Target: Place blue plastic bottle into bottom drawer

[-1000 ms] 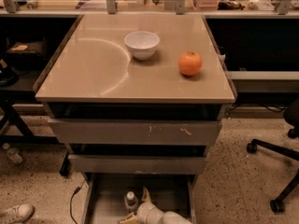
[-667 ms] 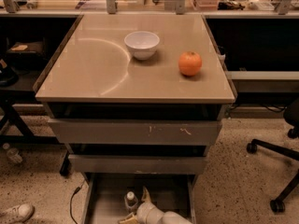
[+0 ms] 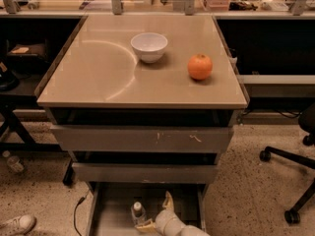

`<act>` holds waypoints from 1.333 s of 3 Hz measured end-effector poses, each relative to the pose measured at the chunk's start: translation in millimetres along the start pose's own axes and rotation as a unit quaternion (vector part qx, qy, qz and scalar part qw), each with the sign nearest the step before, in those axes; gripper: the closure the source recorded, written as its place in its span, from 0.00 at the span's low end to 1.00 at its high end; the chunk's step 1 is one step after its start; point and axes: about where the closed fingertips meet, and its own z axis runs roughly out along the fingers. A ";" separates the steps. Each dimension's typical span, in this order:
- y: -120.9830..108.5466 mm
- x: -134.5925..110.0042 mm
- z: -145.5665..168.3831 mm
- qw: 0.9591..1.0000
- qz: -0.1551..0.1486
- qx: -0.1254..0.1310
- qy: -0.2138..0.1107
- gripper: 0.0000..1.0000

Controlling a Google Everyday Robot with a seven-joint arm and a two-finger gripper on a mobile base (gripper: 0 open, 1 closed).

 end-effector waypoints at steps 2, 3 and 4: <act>-66.7 -51.1 -145.1 0.988 -0.012 0.146 0.059 0.00; -59.3 -73.7 -207.9 0.977 -0.015 0.198 0.084 0.00; -1.7 -103.5 -266.9 0.968 -0.025 0.221 0.120 0.00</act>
Offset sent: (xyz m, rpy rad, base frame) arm -0.1437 -0.1290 0.1713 -0.3343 0.0054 -0.3501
